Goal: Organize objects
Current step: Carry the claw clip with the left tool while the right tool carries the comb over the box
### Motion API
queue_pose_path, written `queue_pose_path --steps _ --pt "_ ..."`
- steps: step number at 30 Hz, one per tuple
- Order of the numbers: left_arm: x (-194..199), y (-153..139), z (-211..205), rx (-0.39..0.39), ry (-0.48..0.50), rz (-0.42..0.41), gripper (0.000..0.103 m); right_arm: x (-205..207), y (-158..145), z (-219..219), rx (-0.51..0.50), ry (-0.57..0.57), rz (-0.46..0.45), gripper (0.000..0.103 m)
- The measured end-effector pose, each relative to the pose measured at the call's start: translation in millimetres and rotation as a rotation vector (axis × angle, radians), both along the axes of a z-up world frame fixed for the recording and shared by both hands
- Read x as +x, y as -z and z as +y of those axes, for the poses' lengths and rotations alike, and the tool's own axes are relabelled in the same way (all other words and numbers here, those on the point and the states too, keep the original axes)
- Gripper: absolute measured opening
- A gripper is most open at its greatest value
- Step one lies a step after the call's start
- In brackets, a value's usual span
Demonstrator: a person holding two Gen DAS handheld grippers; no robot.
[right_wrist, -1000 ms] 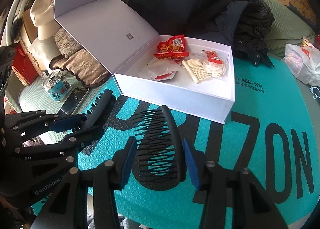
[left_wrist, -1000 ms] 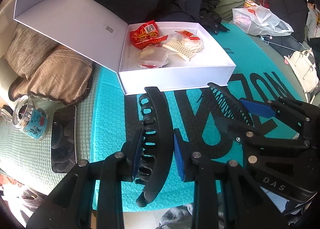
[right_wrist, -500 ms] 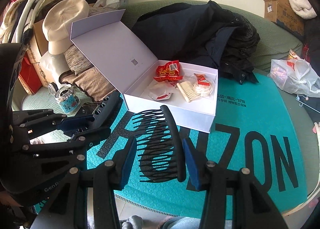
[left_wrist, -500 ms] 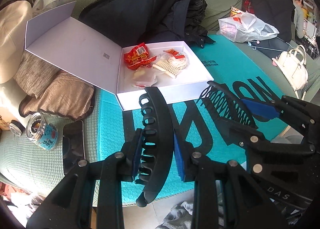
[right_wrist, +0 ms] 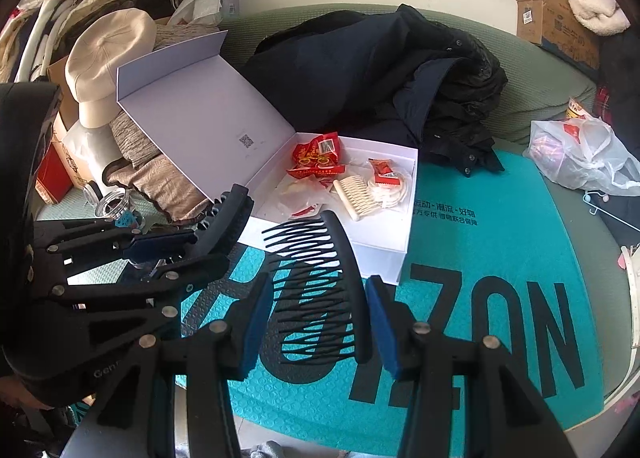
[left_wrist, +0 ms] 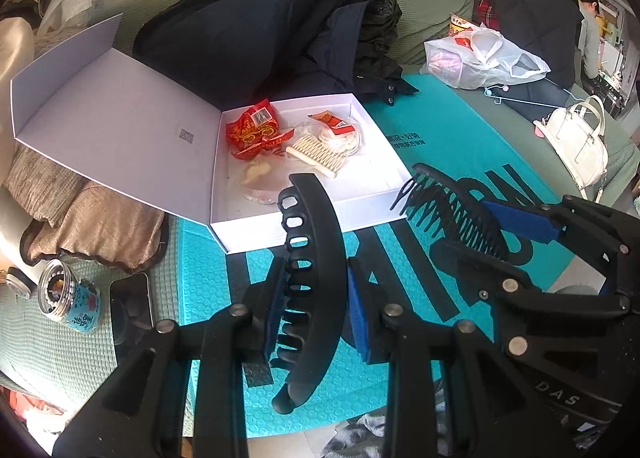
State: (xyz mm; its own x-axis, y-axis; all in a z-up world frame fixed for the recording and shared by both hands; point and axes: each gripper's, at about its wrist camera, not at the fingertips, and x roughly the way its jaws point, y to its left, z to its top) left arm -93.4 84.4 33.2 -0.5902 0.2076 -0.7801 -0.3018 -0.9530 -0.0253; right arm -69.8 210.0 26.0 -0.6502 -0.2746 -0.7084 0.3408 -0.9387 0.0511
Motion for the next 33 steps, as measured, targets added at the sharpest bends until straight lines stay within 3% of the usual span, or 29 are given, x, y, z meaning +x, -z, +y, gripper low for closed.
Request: queue_pose_path --steps 17,33 --pt "-85.3 -0.5 12.1 -0.014 0.018 0.015 0.028 -73.9 -1.4 6.4 -0.007 -0.006 0.001 0.048" --pt "-173.6 16.1 9.4 -0.053 -0.053 0.016 0.028 -159.1 15.0 7.8 -0.027 -0.047 -0.006 0.048"
